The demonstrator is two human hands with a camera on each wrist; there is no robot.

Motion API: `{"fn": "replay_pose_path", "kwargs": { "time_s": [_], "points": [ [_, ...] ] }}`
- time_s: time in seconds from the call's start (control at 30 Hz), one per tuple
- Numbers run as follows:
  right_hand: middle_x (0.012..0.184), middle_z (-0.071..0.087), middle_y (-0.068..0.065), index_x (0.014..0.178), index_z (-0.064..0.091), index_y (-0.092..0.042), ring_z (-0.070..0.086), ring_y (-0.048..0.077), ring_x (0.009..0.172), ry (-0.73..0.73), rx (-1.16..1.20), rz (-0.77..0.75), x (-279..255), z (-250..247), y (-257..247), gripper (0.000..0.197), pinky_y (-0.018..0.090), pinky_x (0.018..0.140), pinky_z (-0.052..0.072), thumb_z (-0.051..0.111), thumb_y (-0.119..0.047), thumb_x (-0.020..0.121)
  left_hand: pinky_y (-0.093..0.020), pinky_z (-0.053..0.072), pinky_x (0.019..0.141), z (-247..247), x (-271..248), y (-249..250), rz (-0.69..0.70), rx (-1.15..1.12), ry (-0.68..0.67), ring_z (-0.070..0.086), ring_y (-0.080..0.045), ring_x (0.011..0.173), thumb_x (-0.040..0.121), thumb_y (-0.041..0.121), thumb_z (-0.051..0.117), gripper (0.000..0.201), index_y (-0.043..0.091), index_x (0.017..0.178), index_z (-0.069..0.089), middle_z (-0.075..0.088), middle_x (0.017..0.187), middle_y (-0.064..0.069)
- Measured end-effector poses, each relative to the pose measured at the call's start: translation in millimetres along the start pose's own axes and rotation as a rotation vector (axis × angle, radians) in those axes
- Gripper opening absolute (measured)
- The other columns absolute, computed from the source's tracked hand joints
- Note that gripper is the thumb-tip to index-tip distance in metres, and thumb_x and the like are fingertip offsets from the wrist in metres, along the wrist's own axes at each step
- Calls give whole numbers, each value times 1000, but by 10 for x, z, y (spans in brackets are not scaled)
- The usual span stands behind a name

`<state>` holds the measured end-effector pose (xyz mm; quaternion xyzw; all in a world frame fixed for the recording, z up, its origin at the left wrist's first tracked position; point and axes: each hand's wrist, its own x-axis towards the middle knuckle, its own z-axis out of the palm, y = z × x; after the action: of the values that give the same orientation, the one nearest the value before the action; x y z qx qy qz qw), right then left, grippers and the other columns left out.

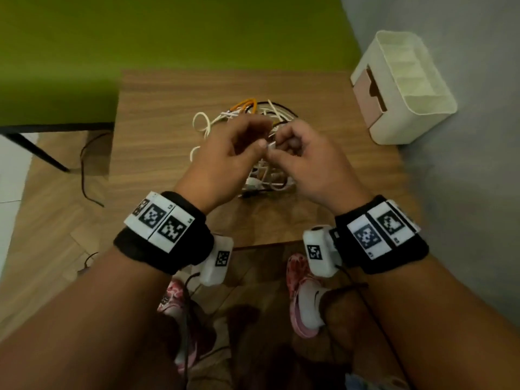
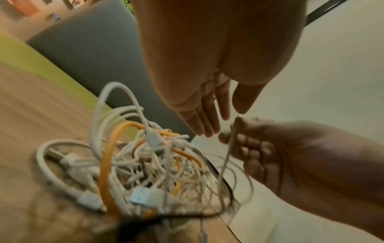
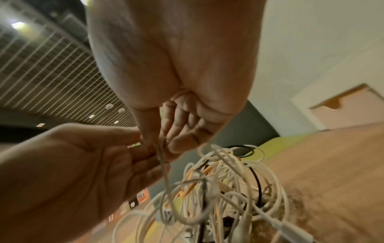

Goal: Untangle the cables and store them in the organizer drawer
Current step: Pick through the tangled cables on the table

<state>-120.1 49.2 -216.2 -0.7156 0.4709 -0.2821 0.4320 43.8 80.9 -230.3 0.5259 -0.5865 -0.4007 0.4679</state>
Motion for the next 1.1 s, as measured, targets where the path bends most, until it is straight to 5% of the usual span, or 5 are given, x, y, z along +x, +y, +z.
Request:
{"fn": "replay_pose_path", "kwargs": {
  "time_s": [0.1, 0.3, 0.43, 0.67, 1.1],
  "points": [
    [76, 70, 1, 87, 60, -27, 68, 21, 74, 144, 209, 27, -49, -123, -14, 14, 44, 69, 58, 72, -22, 86, -28, 47, 100, 216, -36, 72, 37, -139, -113, 59, -7, 118, 95, 15, 53, 37, 13, 132, 52, 62, 126, 0],
    [83, 69, 1, 100, 63, -11, 68, 16, 75, 239, 522, -25, -110, -366, 12, 11, 32, 66, 56, 68, -7, 90, -42, 54, 93, 468, 62, 205, 14, -243, -142, 67, -19, 105, 96, 7, 55, 27, 3, 122, 60, 69, 111, -9],
    [83, 65, -4, 97, 59, -12, 64, 21, 74, 211, 618, -4, -105, -394, 120, 17, 37, 71, 57, 65, 2, 89, -44, 57, 74, 504, 143, 205, 0, -163, -53, 68, -19, 76, 96, 8, 55, 12, 11, 96, 67, 70, 82, -7],
    [109, 56, 10, 112, 38, -20, 63, 14, 84, 47, 714, 12, -18, -336, 163, 59, 34, 74, 56, 63, 12, 69, -39, 55, 76, 524, 231, 269, -35, -357, 45, 61, -13, 70, 92, 10, 57, 15, 14, 103, 67, 70, 99, -10],
    [79, 61, -6, 91, 58, -17, 60, 16, 78, -295, -207, -52, -10, -280, 221, 32, 46, 78, 48, 45, -45, 100, -27, 19, 49, 287, 250, 496, -32, -612, 5, 28, -10, 49, 104, 30, 37, 40, 5, 88, 65, 40, 62, 3]
  ]
}}
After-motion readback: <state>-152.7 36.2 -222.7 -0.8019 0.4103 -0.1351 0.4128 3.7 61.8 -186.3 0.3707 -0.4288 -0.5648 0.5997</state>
